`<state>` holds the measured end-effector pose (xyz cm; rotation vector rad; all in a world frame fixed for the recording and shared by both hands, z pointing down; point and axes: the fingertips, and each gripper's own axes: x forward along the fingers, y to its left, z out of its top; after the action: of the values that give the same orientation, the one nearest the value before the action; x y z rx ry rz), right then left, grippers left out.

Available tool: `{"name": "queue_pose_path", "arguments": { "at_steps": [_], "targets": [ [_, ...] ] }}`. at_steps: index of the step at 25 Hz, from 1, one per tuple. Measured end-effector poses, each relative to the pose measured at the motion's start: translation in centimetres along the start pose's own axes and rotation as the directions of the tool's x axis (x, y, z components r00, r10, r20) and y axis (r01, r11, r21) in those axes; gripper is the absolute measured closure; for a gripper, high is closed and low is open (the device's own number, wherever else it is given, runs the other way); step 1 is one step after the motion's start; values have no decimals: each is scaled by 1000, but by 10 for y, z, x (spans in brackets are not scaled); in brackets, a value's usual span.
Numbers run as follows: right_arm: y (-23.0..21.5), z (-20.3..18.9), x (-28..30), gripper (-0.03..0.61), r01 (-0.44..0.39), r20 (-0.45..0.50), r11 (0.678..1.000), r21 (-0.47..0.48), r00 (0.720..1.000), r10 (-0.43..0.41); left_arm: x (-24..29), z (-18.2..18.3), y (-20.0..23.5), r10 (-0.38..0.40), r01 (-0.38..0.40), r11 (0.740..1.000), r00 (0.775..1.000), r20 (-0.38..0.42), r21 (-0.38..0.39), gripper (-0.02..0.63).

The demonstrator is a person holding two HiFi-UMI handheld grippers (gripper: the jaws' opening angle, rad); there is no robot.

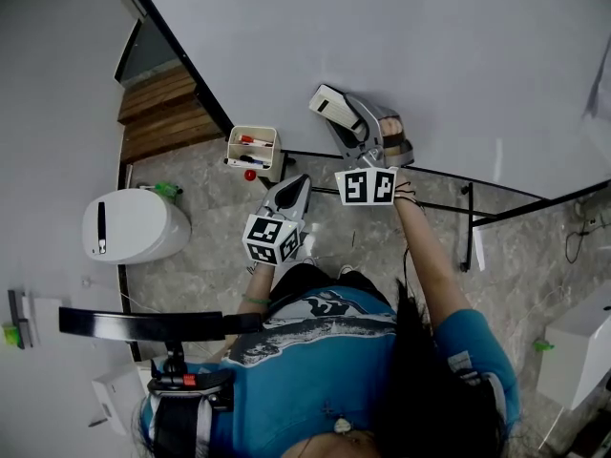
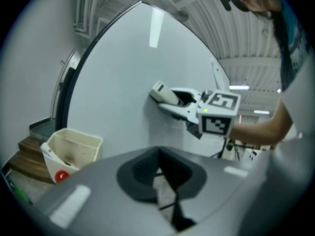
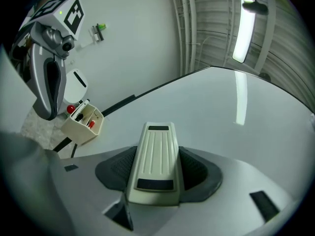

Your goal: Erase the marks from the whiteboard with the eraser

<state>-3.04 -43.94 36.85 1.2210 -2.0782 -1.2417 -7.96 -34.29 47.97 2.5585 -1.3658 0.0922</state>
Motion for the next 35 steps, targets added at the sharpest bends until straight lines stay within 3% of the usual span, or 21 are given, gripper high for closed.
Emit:
{"name": "queue_pose_path", "arguments": {
  "at_steps": [9,14,21,28,35],
  "targets": [
    [-108,-5,-30,316,172,-8,972,161,985,-173,29,-1,-20,-82,82,997,997,-11,11,611],
    [-195,-17,-62,316,306,6,924,230,949,-316,52,-6,-40,-148,148,989,989,-25,18,611],
    [-305,-49,-122,316,454,-60,842,292,887,-458,63,-6,-62,-194,195,981,980,-31,23,611],
    [-350,-79,-157,316,549,-132,772,320,833,-538,64,-6,-62,-189,190,982,981,-32,18,611],
    [-352,-86,-158,316,550,-146,745,378,830,-539,62,-9,-57,-174,174,985,984,-38,14,611]
  ]
}}
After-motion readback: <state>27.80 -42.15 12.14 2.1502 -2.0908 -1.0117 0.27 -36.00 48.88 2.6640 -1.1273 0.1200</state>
